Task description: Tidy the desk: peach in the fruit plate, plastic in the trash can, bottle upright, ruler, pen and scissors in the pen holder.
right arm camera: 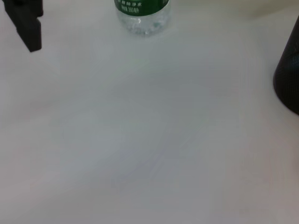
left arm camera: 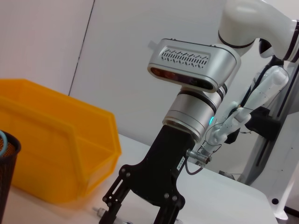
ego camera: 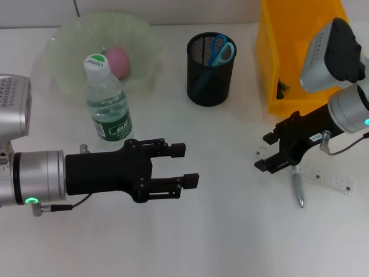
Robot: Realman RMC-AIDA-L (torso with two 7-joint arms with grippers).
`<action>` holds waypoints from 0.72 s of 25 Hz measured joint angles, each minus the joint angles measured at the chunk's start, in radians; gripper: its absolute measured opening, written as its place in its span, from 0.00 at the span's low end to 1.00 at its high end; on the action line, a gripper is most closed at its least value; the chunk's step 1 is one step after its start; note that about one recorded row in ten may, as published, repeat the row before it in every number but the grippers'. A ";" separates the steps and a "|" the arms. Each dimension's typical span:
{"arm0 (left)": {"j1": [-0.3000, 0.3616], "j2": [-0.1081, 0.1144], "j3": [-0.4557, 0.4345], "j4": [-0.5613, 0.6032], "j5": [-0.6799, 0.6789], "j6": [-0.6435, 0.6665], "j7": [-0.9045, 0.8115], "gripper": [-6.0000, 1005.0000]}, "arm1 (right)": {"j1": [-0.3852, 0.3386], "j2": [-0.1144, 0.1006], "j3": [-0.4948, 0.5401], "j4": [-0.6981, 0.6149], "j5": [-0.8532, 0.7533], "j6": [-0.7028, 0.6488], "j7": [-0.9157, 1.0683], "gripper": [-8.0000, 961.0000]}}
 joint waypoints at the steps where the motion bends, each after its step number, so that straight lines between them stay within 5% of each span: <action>1: 0.000 0.000 -0.003 -0.001 0.000 -0.003 0.000 0.72 | 0.001 0.000 0.000 0.005 0.000 0.004 0.000 0.77; 6: 0.000 0.001 -0.003 -0.002 0.000 -0.004 0.000 0.72 | 0.001 0.001 0.000 0.013 0.000 0.010 0.006 0.75; 14: 0.000 -0.002 -0.002 -0.002 0.000 0.000 0.000 0.72 | -0.009 0.002 0.008 -0.008 0.007 -0.007 0.007 0.40; 18: 0.001 -0.002 -0.002 -0.002 0.000 0.000 0.000 0.72 | -0.028 0.002 0.033 -0.062 0.024 -0.041 0.008 0.40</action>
